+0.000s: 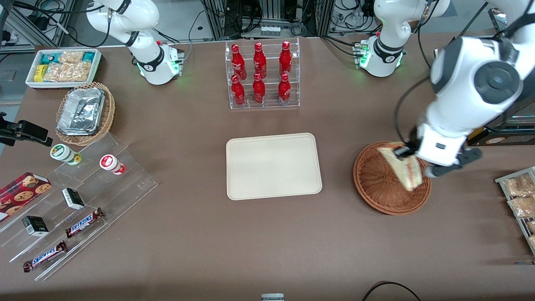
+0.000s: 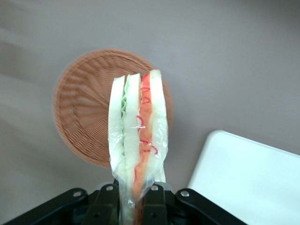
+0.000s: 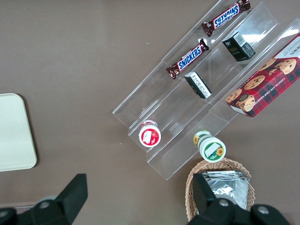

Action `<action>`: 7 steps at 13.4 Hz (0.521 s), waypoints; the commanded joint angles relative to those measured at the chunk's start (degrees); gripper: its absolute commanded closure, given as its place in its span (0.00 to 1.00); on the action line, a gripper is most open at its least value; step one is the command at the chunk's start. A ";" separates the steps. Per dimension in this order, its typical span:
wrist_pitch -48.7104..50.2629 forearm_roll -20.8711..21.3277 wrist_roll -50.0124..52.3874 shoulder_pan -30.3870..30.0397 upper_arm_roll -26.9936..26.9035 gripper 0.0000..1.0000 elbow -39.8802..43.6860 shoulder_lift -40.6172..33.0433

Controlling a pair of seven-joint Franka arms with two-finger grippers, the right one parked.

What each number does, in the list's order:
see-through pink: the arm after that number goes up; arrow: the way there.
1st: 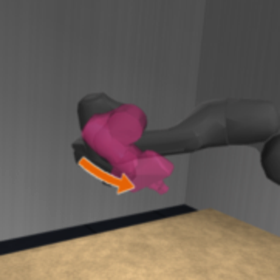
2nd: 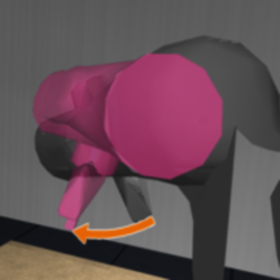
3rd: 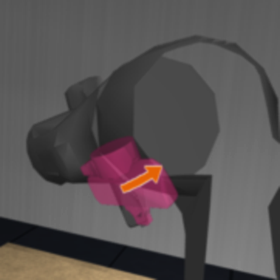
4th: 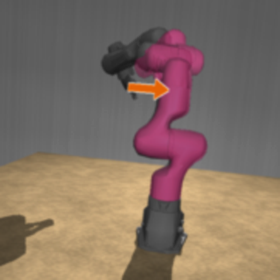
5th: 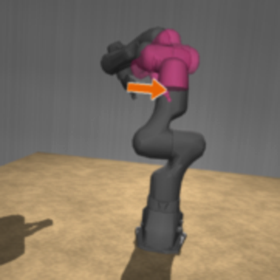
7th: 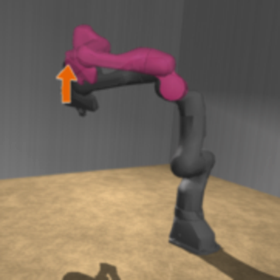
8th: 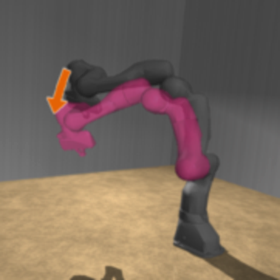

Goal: Place sandwich from basket to tray
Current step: 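Lift the sandwich and carry it toward the cream tray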

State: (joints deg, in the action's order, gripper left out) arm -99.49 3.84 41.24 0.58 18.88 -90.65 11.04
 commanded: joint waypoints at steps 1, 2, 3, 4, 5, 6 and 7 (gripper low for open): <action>1.76 2.92 5.77 3.35 5.89 1.00 8.63 8.90; 0.89 3.53 5.87 6.16 5.99 1.00 10.30 10.83; -0.69 3.54 5.70 8.62 5.99 1.00 11.45 12.76; -3.58 3.54 6.13 11.08 5.99 1.00 12.33 14.87; -5.34 3.71 6.13 13.72 5.91 1.00 12.51 16.37; -6.84 4.24 6.22 16.01 5.82 1.00 12.60 18.12; -8.68 5.03 6.57 17.51 5.73 1.00 12.69 19.88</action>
State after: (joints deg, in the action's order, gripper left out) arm -106.70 6.93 46.68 14.66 24.96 -81.38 26.54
